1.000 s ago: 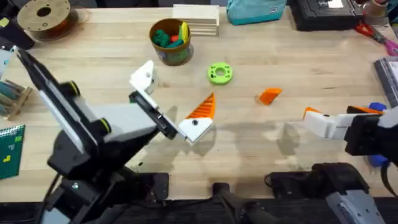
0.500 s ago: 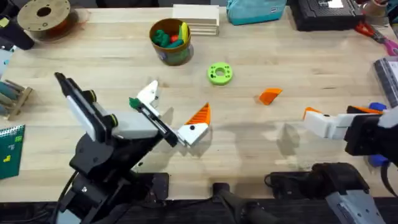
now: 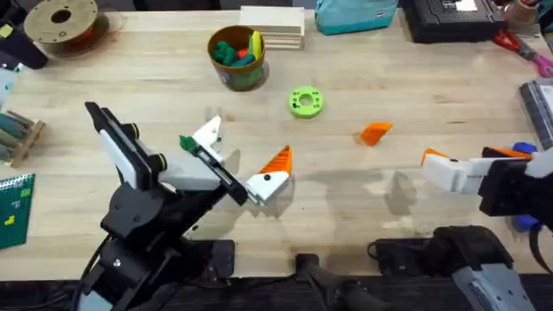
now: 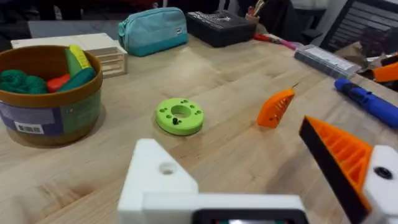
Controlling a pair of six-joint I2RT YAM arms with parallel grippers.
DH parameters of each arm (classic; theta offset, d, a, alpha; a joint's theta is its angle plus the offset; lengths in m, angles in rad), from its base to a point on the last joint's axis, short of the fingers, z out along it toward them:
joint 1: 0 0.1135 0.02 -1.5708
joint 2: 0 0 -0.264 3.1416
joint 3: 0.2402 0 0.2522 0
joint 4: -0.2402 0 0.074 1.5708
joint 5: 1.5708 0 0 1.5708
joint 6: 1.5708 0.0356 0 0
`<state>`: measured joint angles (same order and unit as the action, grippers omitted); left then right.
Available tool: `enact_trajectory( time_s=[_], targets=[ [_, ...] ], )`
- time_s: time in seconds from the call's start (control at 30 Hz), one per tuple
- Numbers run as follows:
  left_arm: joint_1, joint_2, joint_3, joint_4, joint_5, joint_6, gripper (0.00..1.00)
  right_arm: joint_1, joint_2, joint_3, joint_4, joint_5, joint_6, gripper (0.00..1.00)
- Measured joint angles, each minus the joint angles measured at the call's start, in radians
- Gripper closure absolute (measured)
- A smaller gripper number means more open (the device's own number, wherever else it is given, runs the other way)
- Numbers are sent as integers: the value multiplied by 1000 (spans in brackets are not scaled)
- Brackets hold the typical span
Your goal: Pick up the gripper from the table and insert it into the empty holder that is missing its gripper. Then pick up a screw, insert it into the mounting hole, and use the screwdriver to tighten it. Finally, clean up the table by picking up the vegetable and placing it into the bucket.
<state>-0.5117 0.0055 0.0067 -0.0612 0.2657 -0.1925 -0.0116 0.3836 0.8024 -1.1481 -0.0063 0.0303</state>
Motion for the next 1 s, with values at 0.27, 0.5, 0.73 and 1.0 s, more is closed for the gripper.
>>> enact_trajectory(
  time_s=[0.27,0.5,0.73,1.0],
  targets=[
    [0,0,0,0,0,0,14,0,0,0,0,0,0,9],
    [0,0,0,0,0,0,14,0,0,0,0,0,0,10],
    [0,0,0,0,-1,-1,12,0,0,0,0,17,-5,11],
    [0,0,0,0,24,-1,13,0,0,0,80,3,-5,10]
  ],
)
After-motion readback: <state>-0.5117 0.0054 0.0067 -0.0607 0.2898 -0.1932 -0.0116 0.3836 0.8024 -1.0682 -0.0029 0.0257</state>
